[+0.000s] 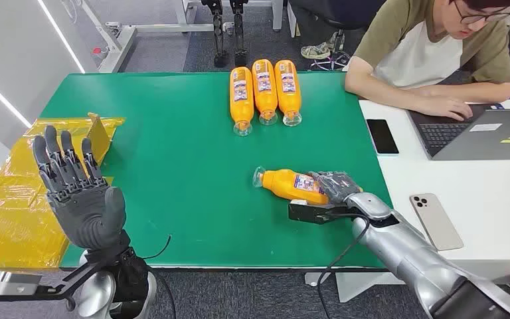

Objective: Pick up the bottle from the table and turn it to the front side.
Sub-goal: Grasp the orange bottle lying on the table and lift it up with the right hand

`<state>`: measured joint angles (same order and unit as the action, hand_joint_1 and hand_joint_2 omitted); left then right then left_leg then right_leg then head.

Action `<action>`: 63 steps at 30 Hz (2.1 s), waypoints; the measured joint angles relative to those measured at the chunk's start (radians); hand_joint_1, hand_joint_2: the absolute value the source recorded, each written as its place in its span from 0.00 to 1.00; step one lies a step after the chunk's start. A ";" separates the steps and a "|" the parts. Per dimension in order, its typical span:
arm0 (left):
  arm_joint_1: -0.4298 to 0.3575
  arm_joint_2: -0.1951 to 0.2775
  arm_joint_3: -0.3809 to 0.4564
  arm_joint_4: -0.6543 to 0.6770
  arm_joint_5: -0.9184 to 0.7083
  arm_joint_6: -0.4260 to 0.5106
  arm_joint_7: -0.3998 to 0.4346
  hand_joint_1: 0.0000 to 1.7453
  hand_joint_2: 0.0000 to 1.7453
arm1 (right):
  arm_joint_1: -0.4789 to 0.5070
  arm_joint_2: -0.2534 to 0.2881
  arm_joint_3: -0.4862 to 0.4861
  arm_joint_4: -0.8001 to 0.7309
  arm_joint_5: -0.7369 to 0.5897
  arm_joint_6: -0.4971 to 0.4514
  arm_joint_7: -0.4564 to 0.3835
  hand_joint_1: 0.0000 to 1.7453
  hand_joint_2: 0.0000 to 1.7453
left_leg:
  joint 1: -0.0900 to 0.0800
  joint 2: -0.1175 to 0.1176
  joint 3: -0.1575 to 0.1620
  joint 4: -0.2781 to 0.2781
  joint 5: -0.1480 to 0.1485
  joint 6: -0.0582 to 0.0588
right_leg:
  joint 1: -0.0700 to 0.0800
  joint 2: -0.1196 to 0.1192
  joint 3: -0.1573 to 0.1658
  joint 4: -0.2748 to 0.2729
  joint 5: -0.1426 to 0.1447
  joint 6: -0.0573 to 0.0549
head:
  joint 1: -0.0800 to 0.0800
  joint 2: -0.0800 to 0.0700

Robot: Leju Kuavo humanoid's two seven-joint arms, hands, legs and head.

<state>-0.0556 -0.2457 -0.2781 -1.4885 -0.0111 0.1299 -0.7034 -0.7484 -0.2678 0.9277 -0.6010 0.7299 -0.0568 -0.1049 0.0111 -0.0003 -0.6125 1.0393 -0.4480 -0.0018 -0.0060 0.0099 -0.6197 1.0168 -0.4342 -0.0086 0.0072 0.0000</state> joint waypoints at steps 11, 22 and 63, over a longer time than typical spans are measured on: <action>0.001 0.001 0.000 0.000 -0.007 0.025 0.000 0.00 1.00 | 0.100 0.063 -0.065 -0.105 -0.030 -0.232 -0.049 1.00 1.00 | 0.000 -0.001 -0.001 -0.001 0.000 0.000 | 0.000 0.000 -0.001 0.000 0.000 -0.001 | 0.000 0.000; -0.049 -0.011 -0.077 0.160 -0.025 -0.062 0.113 0.00 1.00 | 0.325 0.313 -0.420 -0.378 -0.085 -0.615 -0.530 1.00 1.00 | 0.000 -0.001 -0.002 -0.002 -0.001 -0.001 | 0.001 0.000 -0.003 0.000 -0.003 -0.002 | 0.000 0.000; -0.080 -0.009 -0.170 0.256 -0.052 -0.189 0.131 0.00 1.00 | 0.428 0.269 -0.163 -0.656 0.010 -0.343 -0.225 1.00 1.00 | 0.000 -0.001 -0.003 -0.002 -0.002 -0.002 | 0.000 0.000 -0.004 0.000 -0.003 -0.002 | 0.000 0.000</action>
<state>-0.1353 -0.2544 -0.4479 -1.2323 -0.0627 -0.0592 -0.5727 -0.3205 0.0008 0.7650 -1.2571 0.7403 -0.4003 -0.3295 0.0111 -0.0009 -0.6158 1.0370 -0.4500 -0.0038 -0.0059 0.0096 -0.6238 1.0171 -0.4376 -0.0106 0.0072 0.0000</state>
